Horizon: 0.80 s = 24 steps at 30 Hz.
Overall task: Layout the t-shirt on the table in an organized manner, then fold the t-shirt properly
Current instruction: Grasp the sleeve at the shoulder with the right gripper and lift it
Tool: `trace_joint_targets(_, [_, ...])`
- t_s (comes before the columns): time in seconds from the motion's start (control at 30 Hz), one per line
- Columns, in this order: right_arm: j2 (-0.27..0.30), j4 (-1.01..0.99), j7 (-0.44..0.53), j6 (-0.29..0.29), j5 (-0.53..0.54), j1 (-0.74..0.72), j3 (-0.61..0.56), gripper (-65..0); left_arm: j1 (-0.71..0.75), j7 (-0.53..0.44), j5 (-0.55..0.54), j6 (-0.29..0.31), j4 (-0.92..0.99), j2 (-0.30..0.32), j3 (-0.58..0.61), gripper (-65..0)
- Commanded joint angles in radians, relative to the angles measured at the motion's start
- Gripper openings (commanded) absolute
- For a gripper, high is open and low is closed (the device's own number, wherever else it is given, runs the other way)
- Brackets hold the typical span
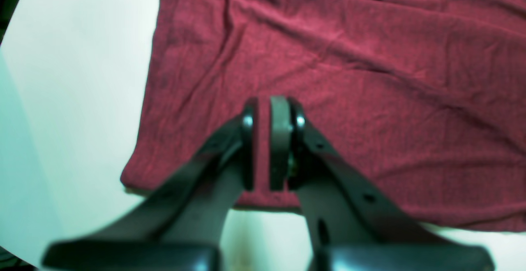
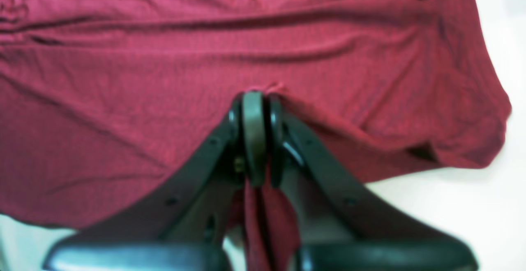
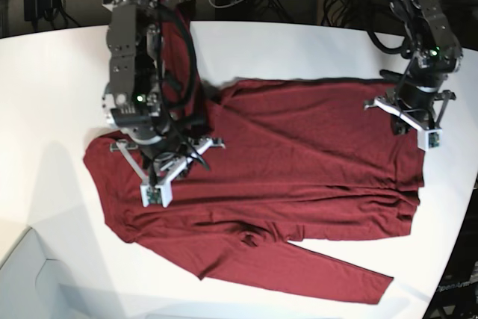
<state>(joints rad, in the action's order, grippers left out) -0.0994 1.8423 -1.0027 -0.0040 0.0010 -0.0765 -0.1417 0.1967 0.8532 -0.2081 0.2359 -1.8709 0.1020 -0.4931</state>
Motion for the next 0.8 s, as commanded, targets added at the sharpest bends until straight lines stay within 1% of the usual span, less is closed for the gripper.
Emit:
trace_joint_targets(0.0, [-0.006, -0.013, 0.018, -0.003, 0.006, -0.041, -0.011, -65.0, 0.002, -0.022, -0.006, -0.002, -0.031, 0.008, -0.002, -59.8])
trace_joint_targets(0.17, [-0.006, -0.155, 0.018, -0.003, 0.006, -0.142, -0.017, -65.0, 0.016, -0.022, -0.006, -0.002, -0.054, 0.008, -0.002, -59.8])
trace_joint_targets(0.27, [-0.001, -0.204, 0.005, -0.003, 0.006, -0.174, -0.017, -64.2, 0.017, -0.022, -0.006, -0.002, -0.054, 0.008, -0.002, -59.8])
trace_joint_targets(0.3, [0.013, -0.204, -0.011, -0.001, 0.006, -0.179, -0.017, -61.3, 0.025, -0.022, -0.006, -0.002, -0.054, 0.008, -0.002, -59.8])
trace_joint_targets(0.37, [0.023, -0.201, -0.041, -0.001, 0.006, -0.181, -0.017, -53.4, 0.03, -0.022, -0.006, -0.002, -0.052, 0.008, -0.002, -59.8])
trace_joint_targets(0.43, [0.03, -0.194, -0.063, -0.001, 0.006, -0.181, -0.017, -43.7, 0.028, -0.022, -0.006, -0.002, -0.046, 0.008, -0.002, -59.8])
trace_joint_targets(0.5, [0.043, -0.155, -0.074, -0.001, 0.006, -0.17, -0.008, -37.4, 0.027, -0.022, -0.006, -0.002, -0.046, 0.008, 0.001, -59.8])
trace_joint_targets(0.57, [0.065, -0.082, -0.075, -0.001, 0.006, -0.125, -0.008, -34.0, 0.022, -0.022, -0.006, -0.002, -0.046, 0.008, 0.004, -59.8])
trace_joint_targets(0.7, [0.097, 0.129, -0.078, -0.001, 0.004, 0.03, -0.005, -34.0, 0.02, -0.022, -0.006, -0.002, -0.046, 0.008, 0.004, -59.8])
trace_joint_targets(0.77, [0.105, 0.182, -0.086, -0.001, 0.004, 0.113, -0.005, -34.0, 0.02, -0.022, -0.006, -0.002, -0.046, 0.008, 0.004, -59.8])
